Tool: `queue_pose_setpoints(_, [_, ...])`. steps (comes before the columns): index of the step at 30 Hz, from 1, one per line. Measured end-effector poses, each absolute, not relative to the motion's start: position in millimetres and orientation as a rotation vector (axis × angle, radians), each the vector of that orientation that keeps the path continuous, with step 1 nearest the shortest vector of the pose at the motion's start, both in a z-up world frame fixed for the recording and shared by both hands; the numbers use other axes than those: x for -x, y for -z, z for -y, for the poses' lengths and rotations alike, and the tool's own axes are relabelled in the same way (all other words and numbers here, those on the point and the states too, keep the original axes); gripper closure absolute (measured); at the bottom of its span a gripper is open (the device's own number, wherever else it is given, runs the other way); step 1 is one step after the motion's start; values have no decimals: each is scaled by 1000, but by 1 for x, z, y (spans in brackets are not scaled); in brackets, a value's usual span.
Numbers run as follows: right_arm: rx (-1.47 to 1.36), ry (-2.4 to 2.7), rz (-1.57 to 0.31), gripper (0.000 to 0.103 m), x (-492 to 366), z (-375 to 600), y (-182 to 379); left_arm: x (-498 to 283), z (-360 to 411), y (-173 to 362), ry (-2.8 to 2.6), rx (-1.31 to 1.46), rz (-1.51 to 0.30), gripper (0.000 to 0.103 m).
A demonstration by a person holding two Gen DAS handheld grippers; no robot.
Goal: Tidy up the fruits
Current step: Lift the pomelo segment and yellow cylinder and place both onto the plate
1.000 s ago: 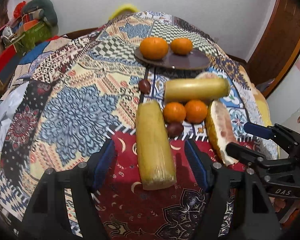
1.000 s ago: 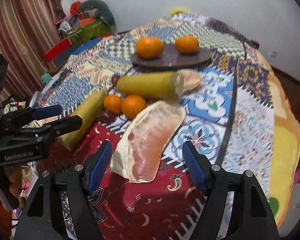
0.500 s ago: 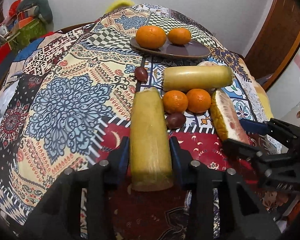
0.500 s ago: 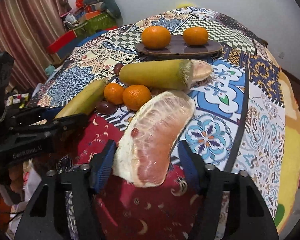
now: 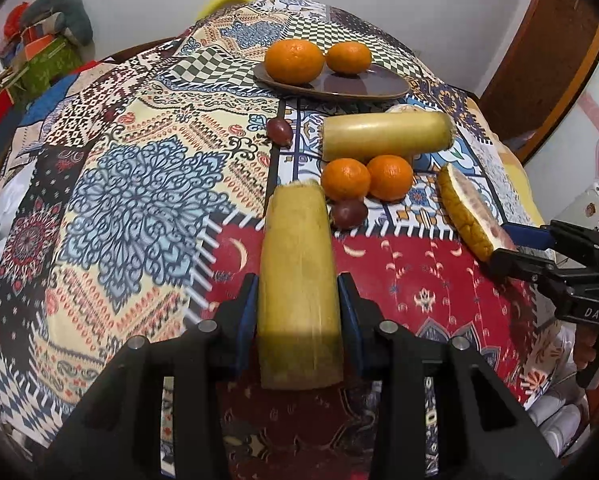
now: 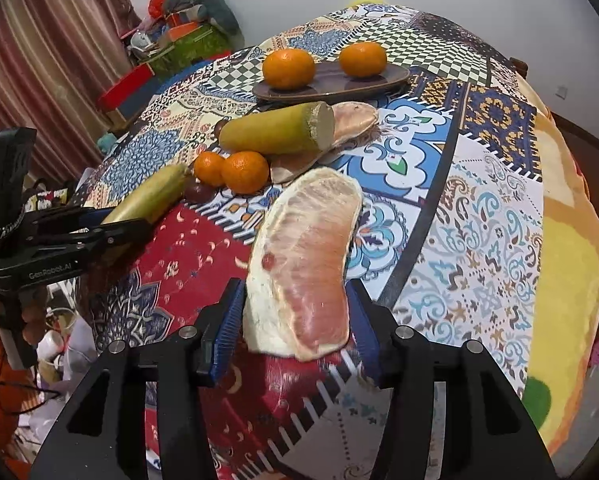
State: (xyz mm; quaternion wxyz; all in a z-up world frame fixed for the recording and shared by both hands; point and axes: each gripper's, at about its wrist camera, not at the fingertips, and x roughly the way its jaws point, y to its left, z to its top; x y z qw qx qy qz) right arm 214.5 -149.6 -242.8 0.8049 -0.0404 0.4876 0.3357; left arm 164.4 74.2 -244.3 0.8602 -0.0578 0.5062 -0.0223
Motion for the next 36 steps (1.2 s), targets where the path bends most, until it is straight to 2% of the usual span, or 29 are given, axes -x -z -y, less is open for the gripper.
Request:
queue_pose_setpoints(11, [33,-711,-1038,51,-232,140,249,-191,-77,252,37,133,-1064,65])
queue_pose_setpoints(21, [24,-693,-1007,55,-229,146,243,-188,-74,246,9,114,-1049,65])
queue_pose_setpoints(36, [-25,-645,-853,55,-238,167,195,-180,-72,182,17,108,-882,65])
